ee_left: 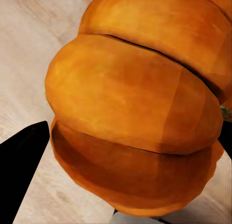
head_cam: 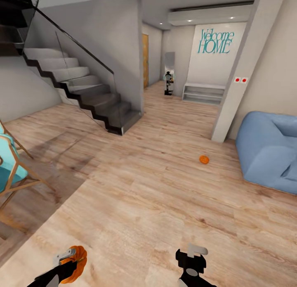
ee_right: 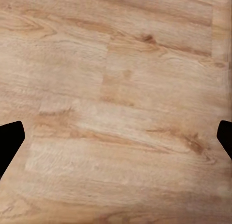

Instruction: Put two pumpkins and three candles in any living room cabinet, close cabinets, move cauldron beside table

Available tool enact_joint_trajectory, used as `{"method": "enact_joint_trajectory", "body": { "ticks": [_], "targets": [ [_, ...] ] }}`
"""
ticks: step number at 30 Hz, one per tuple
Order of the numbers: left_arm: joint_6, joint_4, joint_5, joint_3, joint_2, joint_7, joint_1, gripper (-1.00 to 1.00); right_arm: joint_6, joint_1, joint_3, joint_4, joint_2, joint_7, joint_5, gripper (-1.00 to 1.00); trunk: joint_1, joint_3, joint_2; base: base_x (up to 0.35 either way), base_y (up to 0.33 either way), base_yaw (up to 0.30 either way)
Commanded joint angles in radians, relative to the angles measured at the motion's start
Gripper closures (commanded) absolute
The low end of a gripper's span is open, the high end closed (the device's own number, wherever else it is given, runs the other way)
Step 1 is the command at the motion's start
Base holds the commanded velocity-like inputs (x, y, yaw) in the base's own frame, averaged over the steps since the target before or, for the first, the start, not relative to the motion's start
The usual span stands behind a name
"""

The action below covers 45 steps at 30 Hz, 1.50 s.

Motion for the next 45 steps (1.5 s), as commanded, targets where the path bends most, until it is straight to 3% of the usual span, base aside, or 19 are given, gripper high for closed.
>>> {"method": "enact_joint_trajectory", "body": {
  "ticks": [1,38,45],
  "targets": [
    [0.005,-0.003,0.002,-0.001,0.000,0.007,0.000,1.00,-0.006,-0.001,0.008,0.000,0.000,-0.004,-0.011,-1.00,0.001,-0.001,-0.001,0.331,-0.008,-0.280],
    [0.005,-0.003,0.003,-0.001,0.000,0.007,0.000,1.00,-0.006,-0.001,0.008,0.000,0.000,-0.004,-0.011,-1.00,0.001,0.017,-0.001,0.331,0.000,-0.280],
    [0.005,-0.003,0.003,-0.001,0.000,0.007,0.000,1.00,-0.006,-0.001,0.010,0.000,0.000,-0.004,-0.009,-1.00,0.001,0.018,-0.001,0.331,0.000,-0.078]
  ]
}}
